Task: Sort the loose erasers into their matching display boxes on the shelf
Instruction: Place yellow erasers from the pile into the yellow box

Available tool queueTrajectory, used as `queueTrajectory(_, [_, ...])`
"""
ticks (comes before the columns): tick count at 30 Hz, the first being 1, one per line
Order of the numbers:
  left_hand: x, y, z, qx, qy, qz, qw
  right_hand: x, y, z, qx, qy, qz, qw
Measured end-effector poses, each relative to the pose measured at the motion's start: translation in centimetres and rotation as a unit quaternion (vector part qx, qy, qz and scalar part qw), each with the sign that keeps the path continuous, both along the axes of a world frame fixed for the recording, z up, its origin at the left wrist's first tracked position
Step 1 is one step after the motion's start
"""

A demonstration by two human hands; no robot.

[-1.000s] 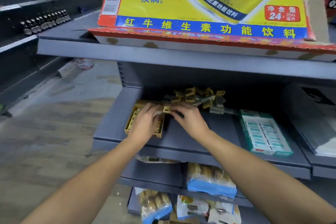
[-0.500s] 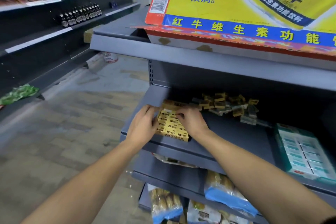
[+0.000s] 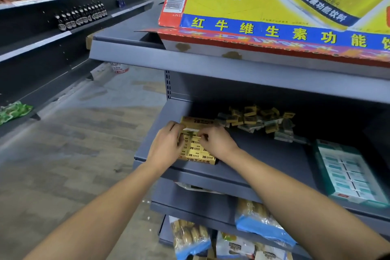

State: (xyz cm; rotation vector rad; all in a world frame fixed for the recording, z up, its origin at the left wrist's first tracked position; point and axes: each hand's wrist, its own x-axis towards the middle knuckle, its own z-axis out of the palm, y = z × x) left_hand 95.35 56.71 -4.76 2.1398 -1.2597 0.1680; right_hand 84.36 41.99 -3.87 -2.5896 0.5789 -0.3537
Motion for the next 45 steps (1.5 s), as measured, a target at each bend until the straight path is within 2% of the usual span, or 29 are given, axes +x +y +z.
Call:
queueTrajectory(7, [-2.6,-5.4,0.4,0.019,0.011,-0.05,0.999,-4.0,-2.6,0.0,-0.056,-0.105,-0.039,0.992])
queueTrajectory(14, [-5.2,-9.5,0.9,0.051,-0.012,-0.084,0.995,-7.1,-6.6,-0.6,-0.121,-0.066,-0.123,0.983])
queueTrajectory(17, [-5.6,-10.5,1.2,0.053,-0.019,-0.093,0.994,-7.5,-8.1,-0.8,-0.175,-0.064,-0.153,0.97])
queueTrajectory(21, [-5.5,-11.2,1.4,0.054,-0.032,-0.093,0.994,-7.4,-9.5,-1.1,-0.251,-0.006,-0.197,0.948])
queueTrajectory(27, [-4.6,-11.4,1.4,0.068,-0.032,-0.095,0.993,-6.5,-10.2,-1.6,-0.237,0.06,-0.204,0.948])
queueTrajectory(32, [-4.5,-11.3,1.3,0.073,-0.033,-0.09,0.993,-6.6,-10.6,-1.8,-0.214,-0.011,-0.197,0.957])
queueTrajectory(36, [-5.0,-11.3,1.5,0.07,-0.038,-0.089,0.993,-7.4,-10.8,-1.6,-0.209,0.004,-0.174,0.962])
queueTrajectory(40, [-5.9,-11.5,1.7,0.064,-0.034,-0.093,0.993,-9.0,-10.4,-0.9,-0.207,-0.08,-0.14,0.965])
queueTrajectory(45, [-8.0,-12.1,1.8,0.051,-0.011,-0.105,0.993,-11.1,-8.8,-0.3,-0.184,-0.132,-0.104,0.968])
